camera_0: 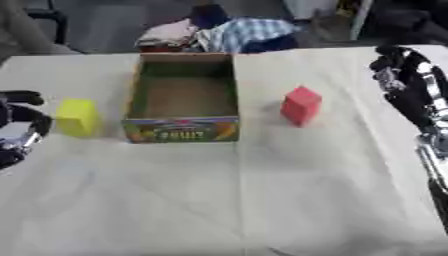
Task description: Pick up objects on the table and place them in the box.
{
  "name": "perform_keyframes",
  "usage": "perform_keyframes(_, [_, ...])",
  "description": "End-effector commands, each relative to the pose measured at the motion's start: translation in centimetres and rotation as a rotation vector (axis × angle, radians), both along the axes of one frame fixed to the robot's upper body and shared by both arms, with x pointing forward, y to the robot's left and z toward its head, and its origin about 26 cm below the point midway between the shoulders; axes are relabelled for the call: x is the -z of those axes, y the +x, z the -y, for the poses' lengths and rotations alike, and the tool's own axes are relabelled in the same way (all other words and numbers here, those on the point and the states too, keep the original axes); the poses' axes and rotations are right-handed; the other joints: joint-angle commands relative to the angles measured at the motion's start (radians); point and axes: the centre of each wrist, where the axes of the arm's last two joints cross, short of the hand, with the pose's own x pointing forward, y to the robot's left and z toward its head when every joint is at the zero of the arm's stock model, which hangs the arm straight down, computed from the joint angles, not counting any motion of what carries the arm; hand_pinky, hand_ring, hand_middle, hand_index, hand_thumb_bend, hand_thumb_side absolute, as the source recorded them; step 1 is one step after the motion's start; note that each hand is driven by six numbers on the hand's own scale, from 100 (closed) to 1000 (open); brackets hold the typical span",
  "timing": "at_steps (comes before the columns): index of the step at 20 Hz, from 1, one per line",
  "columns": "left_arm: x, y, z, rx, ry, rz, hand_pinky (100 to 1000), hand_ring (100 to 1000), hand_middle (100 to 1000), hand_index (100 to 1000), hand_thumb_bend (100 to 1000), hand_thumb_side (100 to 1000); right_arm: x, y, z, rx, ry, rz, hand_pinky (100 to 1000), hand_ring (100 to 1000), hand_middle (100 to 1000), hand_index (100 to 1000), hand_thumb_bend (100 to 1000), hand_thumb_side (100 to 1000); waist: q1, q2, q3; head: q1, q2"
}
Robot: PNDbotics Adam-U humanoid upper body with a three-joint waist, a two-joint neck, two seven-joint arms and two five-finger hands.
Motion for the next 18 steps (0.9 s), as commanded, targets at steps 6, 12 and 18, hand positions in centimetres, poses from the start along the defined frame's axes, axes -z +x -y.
perform_keyframes(6, [-5.7,1.7,-4.2,0.046,0.378,-0.044,789,752,753,830,478,348,-1.1,0.1,0.5,-0.01,-0.037,0.02,648,703,583,790,100,632,0.008,-0.016,-0.014,0.004,0.005])
perform_keyframes(12, [-7.6,4.0,-6.0,0.08,0.607,-0.084,808,798,786,837,684,344,-0.9,0.1,0.4,-0.022,-0.045,0.009,648,703,583,790,100,634,0.018,-0.023,-0.029,0.011,0.005])
perform_keyframes(18, [-7.5,7.3,-5.9,0.129,0.791,-0.083,824,817,793,835,808,307,-0.7,0.1,0.3,-0.031,-0.05,0.0,648,703,582,790,100,637,0.026,-0.029,-0.037,0.011,0.005])
